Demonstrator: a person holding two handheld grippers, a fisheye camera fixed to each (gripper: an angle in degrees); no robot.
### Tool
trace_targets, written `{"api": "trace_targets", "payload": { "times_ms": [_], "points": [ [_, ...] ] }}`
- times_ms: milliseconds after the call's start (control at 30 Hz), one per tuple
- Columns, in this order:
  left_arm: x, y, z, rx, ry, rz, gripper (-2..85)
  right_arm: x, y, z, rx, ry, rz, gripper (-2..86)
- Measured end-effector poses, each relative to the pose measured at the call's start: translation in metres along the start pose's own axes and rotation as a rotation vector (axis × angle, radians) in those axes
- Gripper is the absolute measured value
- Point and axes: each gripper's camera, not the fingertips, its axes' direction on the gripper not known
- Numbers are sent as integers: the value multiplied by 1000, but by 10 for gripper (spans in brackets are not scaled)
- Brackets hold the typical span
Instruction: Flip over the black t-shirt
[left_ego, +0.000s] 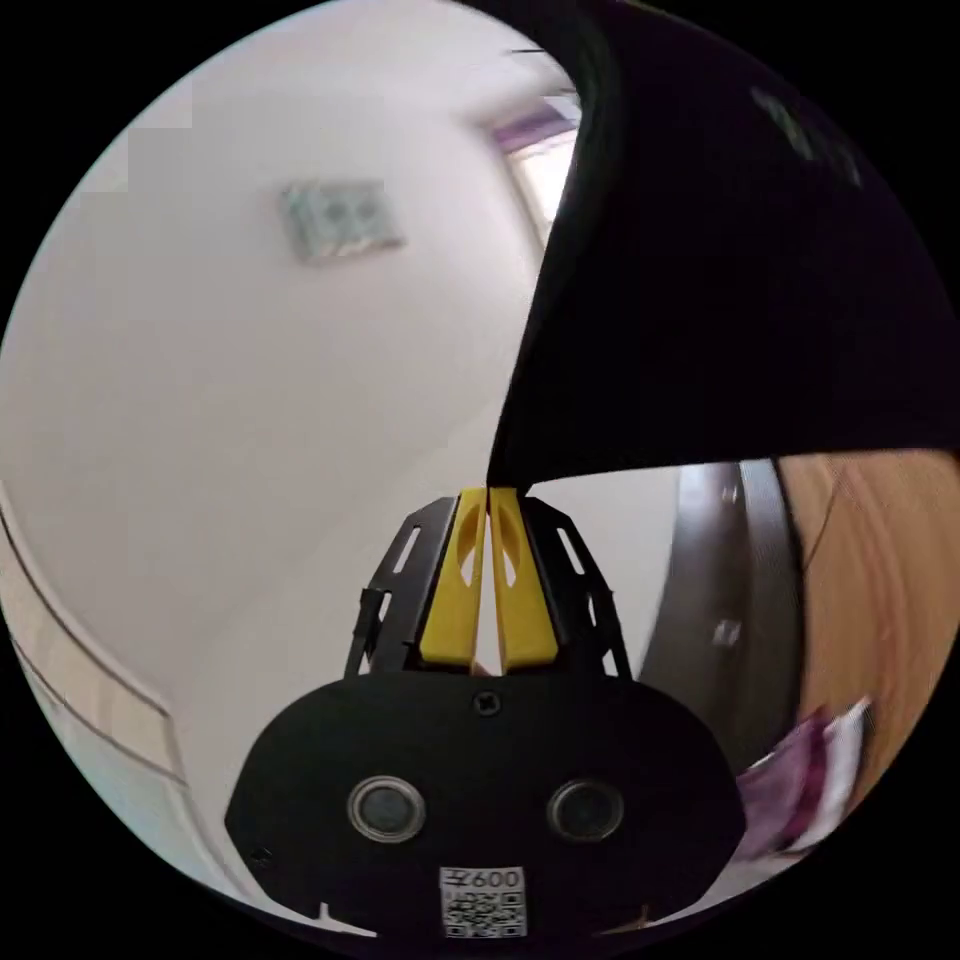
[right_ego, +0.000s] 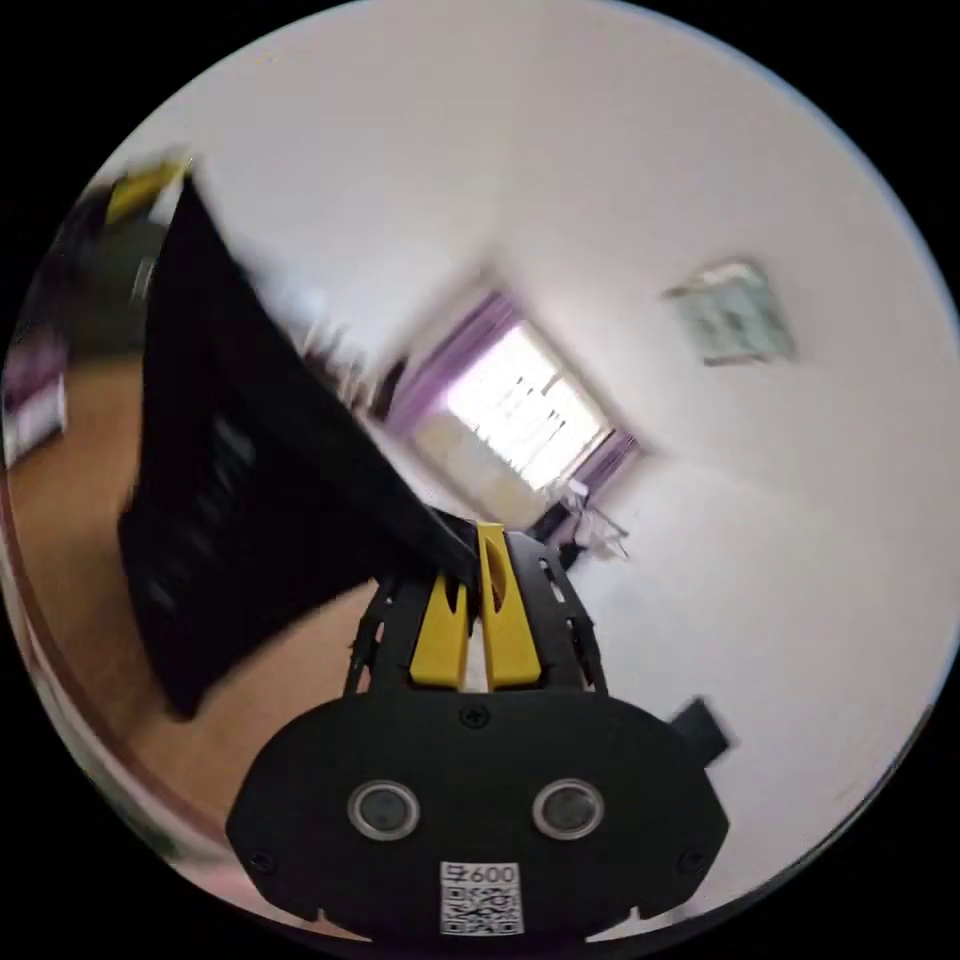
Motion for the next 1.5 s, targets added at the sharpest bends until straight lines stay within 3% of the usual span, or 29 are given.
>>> {"api": "trace_targets", "payload": {
  "times_ms": [67, 100, 167, 233, 400, 467, 567, 667, 867, 1133, 1367, 1500],
  "points": [
    [-116, 43, 51, -158, 133, -368, 5, 47, 3, -53, 195, -39, 172, -9],
    [-127, 57, 58, -190, 140, -422, 5, 50, 7, -59, 213, -37, 170, -9],
    [-127, 126, 37, -96, 152, -628, 6, 45, 36, -63, 203, -115, 139, -9],
    [-98, 163, 17, -8, 281, -703, 7, 30, 66, -52, 139, -208, 158, -9],
    [51, 214, -72, 72, 595, -645, 9, -56, 183, -22, -6, -281, 79, -9],
    [151, 240, -128, 88, 832, -582, 10, -107, 254, 4, -172, -353, 57, -9],
    [285, 281, -217, 104, 1007, -552, 11, -172, 346, 34, -394, -432, 52, -9],
    [388, 323, -311, 53, 1037, -536, 11, -216, 419, 53, -583, -588, 48, -9],
    [491, 411, -392, -55, 1410, -409, 11, -224, 481, 51, -823, -889, 13, -8],
    [495, 482, -350, 15, 1523, -329, 11, -195, 475, 63, -847, -881, -86, -8],
    [425, 480, -170, 67, 1497, -419, 12, -118, 391, 113, -716, -794, 13, -6],
    [396, 513, -125, 109, 1476, -454, 12, -105, 383, 113, -729, -774, -52, 4]
  ]
}}
